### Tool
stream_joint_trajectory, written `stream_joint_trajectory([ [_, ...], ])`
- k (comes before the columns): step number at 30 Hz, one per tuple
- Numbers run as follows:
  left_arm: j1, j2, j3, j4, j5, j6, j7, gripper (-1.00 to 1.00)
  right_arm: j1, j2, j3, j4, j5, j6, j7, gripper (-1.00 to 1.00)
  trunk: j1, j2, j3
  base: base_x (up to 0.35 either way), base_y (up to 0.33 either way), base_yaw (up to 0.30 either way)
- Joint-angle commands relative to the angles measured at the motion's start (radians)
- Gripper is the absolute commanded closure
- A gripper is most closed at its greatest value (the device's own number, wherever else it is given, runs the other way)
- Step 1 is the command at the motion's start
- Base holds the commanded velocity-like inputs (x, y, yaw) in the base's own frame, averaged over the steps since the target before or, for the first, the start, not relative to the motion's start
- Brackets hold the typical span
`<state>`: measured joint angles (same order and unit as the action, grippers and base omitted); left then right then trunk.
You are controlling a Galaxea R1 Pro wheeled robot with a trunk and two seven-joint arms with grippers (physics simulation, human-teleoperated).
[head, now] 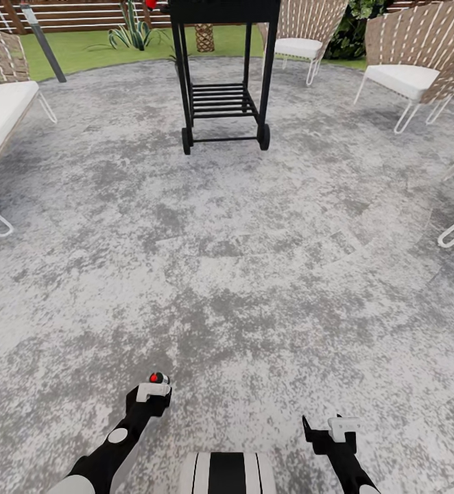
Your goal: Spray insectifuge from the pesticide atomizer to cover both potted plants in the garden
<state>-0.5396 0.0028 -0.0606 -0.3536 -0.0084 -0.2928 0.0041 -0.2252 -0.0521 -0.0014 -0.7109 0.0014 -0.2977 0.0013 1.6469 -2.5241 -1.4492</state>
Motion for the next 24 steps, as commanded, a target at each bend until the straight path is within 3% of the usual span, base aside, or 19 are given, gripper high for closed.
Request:
stream_joint_trajectory([
  [1, 0.000, 0.000, -0.002, 0.001, -0.001, -0.003, 0.000, -1.00, 0.000, 0.000, 0.000, 0.001, 0.000, -0.003, 0.000, -1.00, 0.000, 0.000, 0.001, 0.000, 0.000, -0.074],
  [24, 0.000, 0.000, -0.002, 0.002, -0.001, -0.003, 0.000, -1.00, 0.000, 0.000, 0.000, 0.002, 0.002, -0.003, 0.000, -1.00, 0.000, 0.000, 0.013, 0.015, 0.012, -0.024],
])
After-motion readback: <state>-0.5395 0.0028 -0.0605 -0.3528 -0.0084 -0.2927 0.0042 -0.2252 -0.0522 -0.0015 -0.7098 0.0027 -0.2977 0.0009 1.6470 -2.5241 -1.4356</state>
